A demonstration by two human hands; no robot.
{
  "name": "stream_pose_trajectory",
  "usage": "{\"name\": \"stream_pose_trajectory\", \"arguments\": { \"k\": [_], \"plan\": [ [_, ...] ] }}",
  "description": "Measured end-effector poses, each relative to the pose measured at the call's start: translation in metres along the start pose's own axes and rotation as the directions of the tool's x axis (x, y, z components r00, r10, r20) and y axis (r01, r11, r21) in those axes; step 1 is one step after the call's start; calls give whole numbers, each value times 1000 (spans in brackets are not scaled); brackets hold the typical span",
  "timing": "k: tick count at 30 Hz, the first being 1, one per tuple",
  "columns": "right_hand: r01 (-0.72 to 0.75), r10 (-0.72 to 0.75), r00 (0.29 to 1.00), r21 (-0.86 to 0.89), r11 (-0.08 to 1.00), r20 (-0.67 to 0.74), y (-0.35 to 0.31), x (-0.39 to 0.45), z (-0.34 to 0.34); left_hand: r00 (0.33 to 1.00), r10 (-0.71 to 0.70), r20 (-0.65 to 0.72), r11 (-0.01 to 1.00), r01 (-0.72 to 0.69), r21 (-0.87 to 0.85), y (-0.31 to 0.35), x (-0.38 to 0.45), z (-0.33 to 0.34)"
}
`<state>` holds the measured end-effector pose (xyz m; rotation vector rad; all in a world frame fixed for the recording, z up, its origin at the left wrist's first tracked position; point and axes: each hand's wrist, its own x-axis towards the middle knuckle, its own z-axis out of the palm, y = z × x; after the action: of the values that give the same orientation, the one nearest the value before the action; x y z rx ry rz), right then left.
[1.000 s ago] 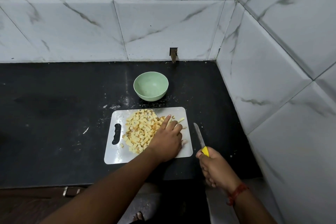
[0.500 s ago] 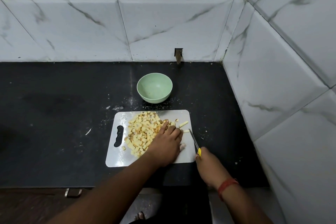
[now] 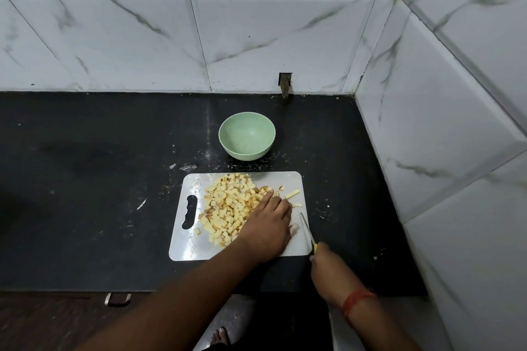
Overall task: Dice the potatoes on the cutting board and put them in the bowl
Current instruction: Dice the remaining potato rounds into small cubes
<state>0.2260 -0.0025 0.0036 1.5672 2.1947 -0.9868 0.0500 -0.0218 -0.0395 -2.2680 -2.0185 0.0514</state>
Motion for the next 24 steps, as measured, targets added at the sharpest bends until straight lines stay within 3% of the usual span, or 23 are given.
{"name": "stream_pose_trajectory", "arguments": {
  "k": [5, 15, 24],
  "plan": [
    [40, -36, 995, 37, 999, -96, -7, 1, -8, 1000, 5, -3, 999, -5, -34, -2, -1, 3],
    [-16, 16, 1000, -10, 1000, -24, -10, 8, -1, 1000, -8, -1, 1000, 8, -26, -2, -2, 3],
    [50, -45, 994, 45, 998, -97, -11, 6, -5, 1000, -15, 21, 997, 17, -76, -9, -7, 4]
  ]
}}
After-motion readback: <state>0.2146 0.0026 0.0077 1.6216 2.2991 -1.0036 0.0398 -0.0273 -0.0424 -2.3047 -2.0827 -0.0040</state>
